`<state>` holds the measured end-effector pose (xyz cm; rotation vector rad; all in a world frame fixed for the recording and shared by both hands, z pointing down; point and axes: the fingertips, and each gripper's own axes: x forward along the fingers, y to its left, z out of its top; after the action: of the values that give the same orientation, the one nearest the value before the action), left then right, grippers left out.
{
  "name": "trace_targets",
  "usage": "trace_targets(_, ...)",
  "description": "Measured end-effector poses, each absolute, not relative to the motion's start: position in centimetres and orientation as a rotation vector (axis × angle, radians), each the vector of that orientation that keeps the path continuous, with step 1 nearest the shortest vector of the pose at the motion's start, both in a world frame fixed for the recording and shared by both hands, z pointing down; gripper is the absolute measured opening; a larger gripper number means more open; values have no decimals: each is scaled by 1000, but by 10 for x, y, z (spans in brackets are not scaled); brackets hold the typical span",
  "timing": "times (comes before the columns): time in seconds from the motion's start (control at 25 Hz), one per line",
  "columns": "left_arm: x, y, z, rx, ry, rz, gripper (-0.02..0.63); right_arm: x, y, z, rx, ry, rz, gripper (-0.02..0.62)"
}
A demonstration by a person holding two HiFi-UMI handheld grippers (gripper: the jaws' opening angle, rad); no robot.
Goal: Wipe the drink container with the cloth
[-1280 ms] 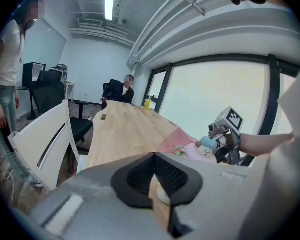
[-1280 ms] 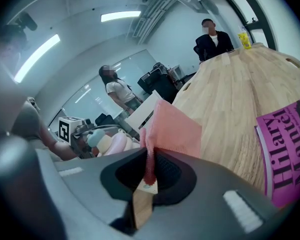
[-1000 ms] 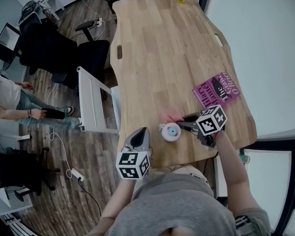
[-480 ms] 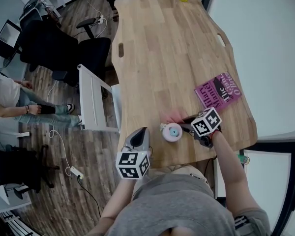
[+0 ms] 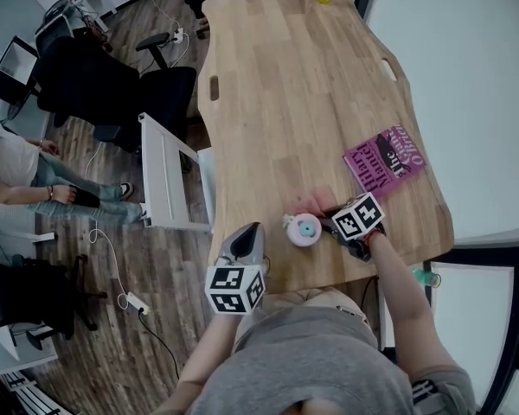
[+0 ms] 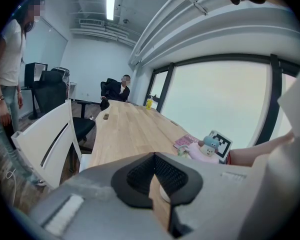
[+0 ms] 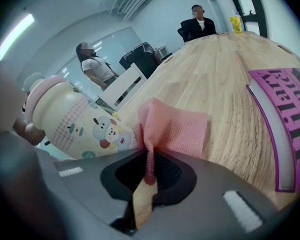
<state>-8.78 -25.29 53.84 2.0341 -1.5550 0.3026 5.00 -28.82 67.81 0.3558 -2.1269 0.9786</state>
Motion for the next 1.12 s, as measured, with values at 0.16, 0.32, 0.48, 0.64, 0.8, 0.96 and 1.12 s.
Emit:
trace_targets(0.16, -89, -244, 535, 2034, -1565, 300, 0, 54, -290, 676, 434, -2140, 971, 31)
trace_targets(0.32, -92, -231, 526, 2040, -1585, 285, 0, 67, -293, 666, 602, -2158, 919, 31)
trace_targets(0.48, -93, -213, 519, 2045, -1602, 272, 0, 85, -290, 645, 799, -2187, 873, 31)
trace_targets(0.64, -89, -194, 514, 2049, -1606, 265, 0, 100, -277, 617, 958, -2217, 808, 31)
trace_targets(0.8, -79, -176, 508, 2070, -1594, 262, 0, 110, -253, 588, 1058, -2241, 727, 31)
trace_targets(0.96, -72, -158, 502, 2094, -1586, 257, 0, 109, -223, 560, 1122, -2289, 662, 31)
trace_targets(1.12, -73, -137, 500, 2099, -1589, 250, 0, 101, -191, 535, 1167, -2349, 654, 32)
